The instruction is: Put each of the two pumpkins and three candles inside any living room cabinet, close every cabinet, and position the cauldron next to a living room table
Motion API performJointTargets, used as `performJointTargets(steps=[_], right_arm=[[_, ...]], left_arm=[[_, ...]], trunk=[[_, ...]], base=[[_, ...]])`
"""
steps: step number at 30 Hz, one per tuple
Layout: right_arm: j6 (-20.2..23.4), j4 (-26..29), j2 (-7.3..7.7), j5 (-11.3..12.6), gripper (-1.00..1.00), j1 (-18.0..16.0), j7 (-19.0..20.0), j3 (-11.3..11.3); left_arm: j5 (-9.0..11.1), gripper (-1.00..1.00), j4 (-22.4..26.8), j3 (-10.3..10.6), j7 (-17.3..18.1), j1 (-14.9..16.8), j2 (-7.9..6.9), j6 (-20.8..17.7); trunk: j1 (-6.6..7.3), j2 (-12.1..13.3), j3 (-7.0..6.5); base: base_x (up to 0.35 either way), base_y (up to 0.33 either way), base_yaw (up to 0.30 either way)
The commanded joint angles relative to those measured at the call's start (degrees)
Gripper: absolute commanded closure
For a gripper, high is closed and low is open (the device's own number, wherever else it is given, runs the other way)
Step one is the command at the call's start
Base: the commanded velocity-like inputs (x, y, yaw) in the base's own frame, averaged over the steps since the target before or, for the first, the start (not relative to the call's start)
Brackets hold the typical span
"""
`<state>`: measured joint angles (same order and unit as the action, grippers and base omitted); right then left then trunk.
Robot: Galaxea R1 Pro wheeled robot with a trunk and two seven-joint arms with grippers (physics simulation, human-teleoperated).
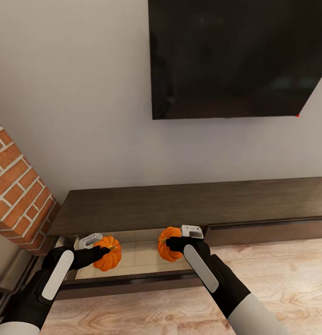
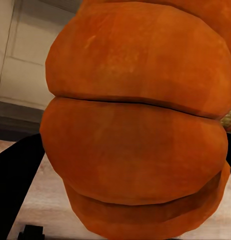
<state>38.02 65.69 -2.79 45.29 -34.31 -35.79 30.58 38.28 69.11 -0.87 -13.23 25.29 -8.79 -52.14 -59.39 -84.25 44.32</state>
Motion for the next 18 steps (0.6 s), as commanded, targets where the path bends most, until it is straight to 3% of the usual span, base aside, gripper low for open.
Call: performJointTargets(steps=[1, 18], right_arm=[[-0.03, 0.08, 0.00, 0.56, 1.00, -0.04, -0.65, 0.10], [-1.08, 0.67, -0.02, 0.23, 1.00, 0.00, -0.61, 0.21]], left_arm=[[0.63, 1.00, 0.06, -0.01, -0.76, 0.03, 0.09, -0.08], [0.60, 1.00, 0.86, -0.06, -1.10, 0.02, 0.34, 0.61]], trunk=[[-0.22, -0.44, 0.23], [-3.96, -7.26, 3.28]], base=[[0.000, 0.000, 0.000], [0.000, 0.000, 0.000]])
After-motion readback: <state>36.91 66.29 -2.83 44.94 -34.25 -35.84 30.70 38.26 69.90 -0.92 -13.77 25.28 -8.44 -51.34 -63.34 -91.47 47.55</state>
